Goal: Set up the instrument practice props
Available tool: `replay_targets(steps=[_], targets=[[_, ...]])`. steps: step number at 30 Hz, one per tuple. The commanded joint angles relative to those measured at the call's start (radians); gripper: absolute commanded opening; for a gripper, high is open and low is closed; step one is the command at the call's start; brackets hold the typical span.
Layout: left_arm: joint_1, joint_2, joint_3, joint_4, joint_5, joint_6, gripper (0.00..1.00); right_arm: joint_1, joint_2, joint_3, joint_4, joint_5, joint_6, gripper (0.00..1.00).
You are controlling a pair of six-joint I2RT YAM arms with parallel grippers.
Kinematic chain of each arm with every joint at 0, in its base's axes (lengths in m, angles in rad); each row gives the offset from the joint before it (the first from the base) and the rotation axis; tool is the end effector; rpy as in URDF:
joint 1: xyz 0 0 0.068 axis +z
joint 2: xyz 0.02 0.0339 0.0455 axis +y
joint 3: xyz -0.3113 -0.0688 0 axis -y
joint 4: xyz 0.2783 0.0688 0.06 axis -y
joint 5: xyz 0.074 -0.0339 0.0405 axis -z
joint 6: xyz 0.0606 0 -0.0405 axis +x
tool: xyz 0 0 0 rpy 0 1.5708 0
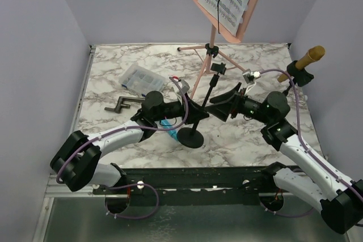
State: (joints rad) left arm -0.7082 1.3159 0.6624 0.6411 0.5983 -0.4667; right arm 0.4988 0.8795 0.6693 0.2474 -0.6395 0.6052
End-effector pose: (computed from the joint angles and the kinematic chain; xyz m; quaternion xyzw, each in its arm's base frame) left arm 0.2231 -0.2360 0.2916 0.2875 0.6500 -0.5467 0.4427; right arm 0.1836 0.1412 0.3585 -0.1910 0.6698 0.5442 0.4677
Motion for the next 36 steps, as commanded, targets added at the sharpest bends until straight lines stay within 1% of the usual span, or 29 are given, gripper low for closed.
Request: replay_targets(steps=[1,2,5,6,7,8,9,10,12,14,15,16,17,18,19,20,21,22,23,24,25,27,28,31,32,35,36], targets=[[-0.056,0.064,0.030,0.377,0.208,-0.099,0.00,-0.010,0.011,-0.093,0.350,-0.004,0.265,0.78],[-0.061,0.074,0.024,0.417,0.211,-0.125,0.00,-0.010,0.006,-0.081,0.305,0.057,0.261,0.75],[-0.060,0.088,0.002,0.532,0.207,-0.192,0.00,-0.010,-0.017,-0.064,0.223,0.122,0.216,0.73],[-0.060,0.097,0.007,0.536,0.221,-0.209,0.00,-0.009,-0.033,-0.071,0.227,0.139,0.218,0.72],[-0.060,0.113,0.018,0.538,0.237,-0.227,0.00,-0.010,-0.045,-0.082,0.252,0.144,0.221,0.67],[-0.060,0.129,0.027,0.546,0.257,-0.251,0.00,-0.010,-0.055,-0.095,0.287,0.147,0.222,0.60],[-0.060,0.152,0.034,0.561,0.267,-0.277,0.00,-0.010,-0.062,-0.104,0.308,0.148,0.224,0.49],[-0.060,0.173,0.038,0.578,0.263,-0.298,0.00,-0.010,-0.067,-0.113,0.332,0.147,0.224,0.42],[-0.059,0.208,0.039,0.605,0.260,-0.339,0.00,-0.011,-0.069,-0.130,0.370,0.151,0.213,0.35],[-0.059,0.235,0.041,0.622,0.273,-0.383,0.02,-0.010,-0.064,-0.137,0.388,0.161,0.184,0.08],[-0.057,0.238,0.036,0.621,0.268,-0.397,0.07,-0.010,-0.060,-0.135,0.379,0.165,0.151,0.01],[-0.057,0.231,0.023,0.624,0.264,-0.401,0.13,-0.010,-0.056,-0.131,0.374,0.166,0.115,0.00],[-0.055,0.220,0.009,0.619,0.252,-0.405,0.26,-0.009,-0.048,-0.128,0.375,0.170,0.087,0.00],[-0.050,0.196,-0.010,0.593,0.222,-0.407,0.46,-0.010,-0.044,-0.124,0.373,0.174,0.043,0.00],[-0.040,0.158,-0.025,0.512,0.190,-0.397,0.77,-0.011,-0.041,-0.117,0.352,0.187,-0.011,0.00],[-0.029,0.117,-0.035,0.419,0.155,-0.363,0.86,-0.009,-0.041,-0.110,0.334,0.205,-0.055,0.00],[-0.026,0.056,-0.049,0.300,0.114,-0.317,0.90,-0.009,-0.041,-0.109,0.319,0.235,-0.095,0.00],[-0.024,-0.004,-0.052,0.166,0.057,-0.252,0.97,-0.009,-0.042,-0.109,0.306,0.264,-0.132,0.00],[-0.024,-0.076,-0.040,-0.011,-0.035,-0.200,0.99,-0.008,-0.039,-0.109,0.296,0.298,-0.177,0.00],[-0.024,-0.132,-0.023,-0.173,-0.123,-0.177,0.99,-0.005,-0.035,-0.111,0.284,0.338,-0.203,0.00],[-0.024,-0.193,0.010,-0.305,-0.246,-0.166,0.99,-0.002,-0.029,-0.111,0.275,0.371,-0.230,0.00],[-0.026,-0.273,0.100,-0.530,-0.429,-0.191,0.99,0.024,-0.011,-0.118,0.277,0.448,-0.266,0.00],[-0.030,-0.303,0.142,-0.595,-0.488,-0.196,0.99,0.042,0.004,-0.122,0.283,0.504,-0.276,0.00],[-0.060,-0.338,0.255,-0.626,-0.589,-0.221,0.99,0.135,0.059,-0.123,0.310,0.691,-0.315,0.00],[-0.076,-0.327,0.296,-0.629,-0.647,-0.212,0.99,0.166,0.078,-0.115,0.312,0.766,-0.335,0.00],[-0.135,-0.255,0.398,-0.639,-0.752,-0.137,0.99,0.245,0.120,-0.100,0.340,0.893,-0.385,0.00],[-0.146,-0.222,0.430,-0.640,-0.767,-0.105,0.99,0.262,0.129,-0.098,0.352,0.927,-0.399,0.00]])
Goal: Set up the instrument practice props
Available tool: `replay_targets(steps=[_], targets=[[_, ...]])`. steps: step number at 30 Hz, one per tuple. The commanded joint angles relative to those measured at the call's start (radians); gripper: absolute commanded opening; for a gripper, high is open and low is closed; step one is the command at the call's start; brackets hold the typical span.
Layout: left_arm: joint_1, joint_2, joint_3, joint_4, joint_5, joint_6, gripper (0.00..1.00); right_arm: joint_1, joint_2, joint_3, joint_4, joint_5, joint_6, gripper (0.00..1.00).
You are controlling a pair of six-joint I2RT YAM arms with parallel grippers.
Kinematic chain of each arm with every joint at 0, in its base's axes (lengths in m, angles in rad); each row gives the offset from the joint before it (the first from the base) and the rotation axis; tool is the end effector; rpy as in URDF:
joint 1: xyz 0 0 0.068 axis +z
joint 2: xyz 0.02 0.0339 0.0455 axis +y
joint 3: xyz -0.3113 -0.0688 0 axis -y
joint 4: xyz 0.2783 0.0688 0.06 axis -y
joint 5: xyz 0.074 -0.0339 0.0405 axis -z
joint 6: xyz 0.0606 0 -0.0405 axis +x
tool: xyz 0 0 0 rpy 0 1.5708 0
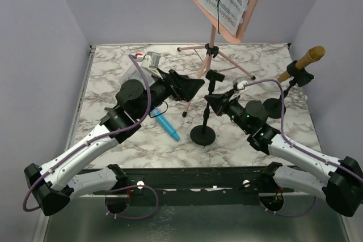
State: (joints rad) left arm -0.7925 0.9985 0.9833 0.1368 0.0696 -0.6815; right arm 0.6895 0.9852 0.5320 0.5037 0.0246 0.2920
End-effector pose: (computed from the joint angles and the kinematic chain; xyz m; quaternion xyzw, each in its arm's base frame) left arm 0.1824 -0.1910 0.4473 0.0628 0.6600 -0.5200 0.5386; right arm 0.2007 0.1635 0.3118 -0.1273 0.6772 0.3341 0.6431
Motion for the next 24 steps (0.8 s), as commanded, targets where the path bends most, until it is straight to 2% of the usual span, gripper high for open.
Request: replay_targets(steps=[1,6,12,15,22,24], targets=[[-0.066,0.120,0.135,-0.135,-0.237,0.131,0.99,0.086,0.032,0.042,0.105,0.286,-0.097,0.00],[-0.069,0.249,0.248,-0.135,-0.224,0.221,0.99,0.116,0.060,0.046,0.125,0.310,-0.130,0.00],[-0.069,0.328,0.293,-0.133,-0.181,0.309,0.87,0.123,0.053,0.040,0.135,0.315,-0.140,0.00],[-0.068,0.358,0.315,-0.134,-0.098,0.337,0.81,0.126,0.050,0.037,0.144,0.306,-0.141,0.00],[-0.044,0.428,0.368,-0.134,0.014,0.360,0.52,0.137,0.031,0.017,0.164,0.279,-0.162,0.00],[-0.035,0.445,0.385,-0.135,0.059,0.369,0.38,0.140,0.018,0.009,0.165,0.279,-0.167,0.00]])
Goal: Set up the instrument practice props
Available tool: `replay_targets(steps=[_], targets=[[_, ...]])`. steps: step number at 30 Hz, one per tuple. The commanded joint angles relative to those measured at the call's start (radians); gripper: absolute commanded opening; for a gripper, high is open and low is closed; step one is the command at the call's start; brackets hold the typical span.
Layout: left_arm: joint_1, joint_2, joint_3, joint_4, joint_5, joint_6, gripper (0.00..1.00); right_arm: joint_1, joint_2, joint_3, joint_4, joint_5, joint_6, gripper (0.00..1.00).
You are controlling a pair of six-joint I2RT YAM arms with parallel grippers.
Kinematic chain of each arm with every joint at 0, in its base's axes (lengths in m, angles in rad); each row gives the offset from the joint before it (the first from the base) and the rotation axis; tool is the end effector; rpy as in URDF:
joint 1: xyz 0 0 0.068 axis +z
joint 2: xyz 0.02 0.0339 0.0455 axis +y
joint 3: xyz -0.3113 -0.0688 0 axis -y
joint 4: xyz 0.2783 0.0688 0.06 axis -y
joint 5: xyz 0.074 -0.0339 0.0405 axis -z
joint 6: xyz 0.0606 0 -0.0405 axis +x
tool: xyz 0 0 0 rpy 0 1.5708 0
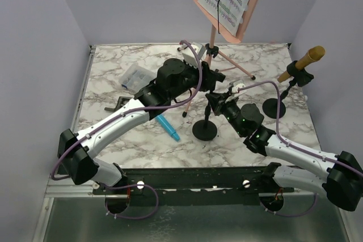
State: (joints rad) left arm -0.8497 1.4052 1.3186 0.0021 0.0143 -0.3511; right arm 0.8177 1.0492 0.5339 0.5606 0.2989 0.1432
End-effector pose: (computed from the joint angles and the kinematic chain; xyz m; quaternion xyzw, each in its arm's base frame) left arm 0.2537 -0.2899 0.4449 0.1864 0.7124 -0.3866 0.5553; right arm 0.1966 0.1836 0.3044 -0.1245 0.6803 0.2392 0.6815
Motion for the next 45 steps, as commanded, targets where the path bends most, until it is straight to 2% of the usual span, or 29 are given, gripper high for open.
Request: replay_targets(steps=[1,3,4,5,6,9,11,14,17,21,27,32,35,36,38,40,42,45], targets=[[0.026,0.048,0.057,-0.001,0.136,0.044,0.27,0.012,-0.054,0.005,0.107,0.006,-0.023,0.00],[0.028,0.059,0.066,-0.033,0.181,0.067,0.05,0.012,-0.068,0.004,0.091,0.005,-0.030,0.00],[0.031,0.059,0.067,-0.036,0.200,0.085,0.00,0.012,-0.074,0.002,0.080,0.000,-0.033,0.03],[0.035,0.058,0.063,-0.037,0.231,0.114,0.00,0.012,-0.085,-0.005,0.067,-0.016,-0.026,0.11],[0.041,0.054,0.058,-0.035,0.279,0.146,0.00,0.012,-0.100,-0.012,0.047,-0.030,-0.016,0.26],[0.065,0.033,0.030,-0.037,0.507,0.289,0.00,0.011,-0.169,-0.029,-0.110,-0.200,-0.022,0.79],[0.079,0.006,0.000,-0.045,0.630,0.373,0.00,0.011,-0.207,-0.017,-0.223,-0.335,-0.050,0.99],[0.114,-0.026,-0.039,-0.045,0.806,0.434,0.00,0.009,-0.268,0.019,-0.396,-0.446,-0.085,1.00],[0.133,-0.055,-0.085,-0.042,0.882,0.486,0.00,-0.001,-0.332,0.032,-0.459,-0.496,-0.096,1.00],[0.144,-0.091,-0.140,-0.020,0.922,0.504,0.00,-0.013,-0.380,0.051,-0.493,-0.516,-0.077,1.00],[0.145,-0.173,-0.259,0.084,0.956,0.522,0.00,-0.048,-0.356,0.086,-0.523,-0.517,-0.049,1.00],[0.183,-0.165,-0.250,0.082,1.032,0.445,0.00,-0.084,-0.321,0.113,-0.545,-0.537,-0.039,1.00],[0.196,-0.154,-0.249,0.081,1.035,0.400,0.00,-0.133,-0.319,0.098,-0.504,-0.624,-0.038,1.00],[0.198,-0.158,-0.251,0.082,0.990,0.379,0.06,-0.145,-0.316,0.098,-0.494,-0.642,-0.034,1.00],[0.220,-0.177,-0.260,0.084,0.932,0.320,0.32,-0.147,-0.299,0.109,-0.507,-0.634,-0.033,1.00],[0.288,-0.203,-0.285,0.142,0.925,0.180,0.61,-0.148,-0.287,0.116,-0.535,-0.613,-0.047,1.00],[0.371,-0.236,-0.326,0.241,0.940,-0.001,0.97,-0.149,-0.299,0.101,-0.544,-0.601,-0.060,1.00],[0.455,-0.313,-0.368,0.300,0.912,-0.184,0.99,-0.147,-0.336,0.070,-0.530,-0.599,-0.058,1.00]])
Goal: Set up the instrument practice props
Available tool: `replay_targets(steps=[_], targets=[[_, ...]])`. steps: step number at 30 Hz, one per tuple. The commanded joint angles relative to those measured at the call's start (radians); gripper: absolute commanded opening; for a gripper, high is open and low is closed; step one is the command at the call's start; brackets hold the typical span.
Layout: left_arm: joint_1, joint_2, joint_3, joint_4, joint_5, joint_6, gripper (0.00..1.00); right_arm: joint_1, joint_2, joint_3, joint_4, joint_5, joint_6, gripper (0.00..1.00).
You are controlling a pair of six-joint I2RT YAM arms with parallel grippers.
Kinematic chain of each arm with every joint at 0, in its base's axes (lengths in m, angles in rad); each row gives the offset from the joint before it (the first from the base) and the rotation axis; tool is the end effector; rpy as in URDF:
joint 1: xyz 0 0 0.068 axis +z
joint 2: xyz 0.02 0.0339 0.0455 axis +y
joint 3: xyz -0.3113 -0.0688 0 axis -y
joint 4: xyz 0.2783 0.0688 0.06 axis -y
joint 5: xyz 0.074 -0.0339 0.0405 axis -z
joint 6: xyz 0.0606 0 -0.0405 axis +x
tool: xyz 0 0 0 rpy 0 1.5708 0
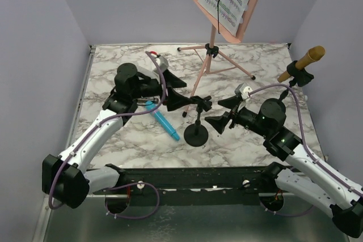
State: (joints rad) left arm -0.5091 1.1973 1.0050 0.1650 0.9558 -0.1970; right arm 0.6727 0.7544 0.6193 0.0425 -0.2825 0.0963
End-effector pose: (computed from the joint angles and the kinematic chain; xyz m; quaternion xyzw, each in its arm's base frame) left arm 0.2378 -0.1894 0.4061 0.4158 0.5788 -0.5234 0.4671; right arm 0.1527 0.1432 0.3364 -0.2989 0.6746 0.3466 0.5792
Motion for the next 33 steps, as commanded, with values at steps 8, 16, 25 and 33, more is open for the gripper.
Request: replay_targets(steps=[8,16,25,33], targets=[[0.180,-0.276,-0.010,-0.405,-0.550,-0.438,0.99,-0.004,-0.052,-0.012,0.029,-0.099,-0.022,1.00],[0.181,-0.354,-0.210,0.033,-0.090,-0.658,0.97,-0.230,0.073,-0.054,0.425,-0.630,0.093,1.00],[0.178,-0.308,-0.217,0.081,-0.001,-0.674,0.97,-0.249,0.297,0.073,0.620,-0.872,0.143,1.00],[0.155,-0.285,-0.248,0.118,0.002,-0.694,0.97,-0.248,0.398,0.113,0.750,-0.929,0.224,1.00]])
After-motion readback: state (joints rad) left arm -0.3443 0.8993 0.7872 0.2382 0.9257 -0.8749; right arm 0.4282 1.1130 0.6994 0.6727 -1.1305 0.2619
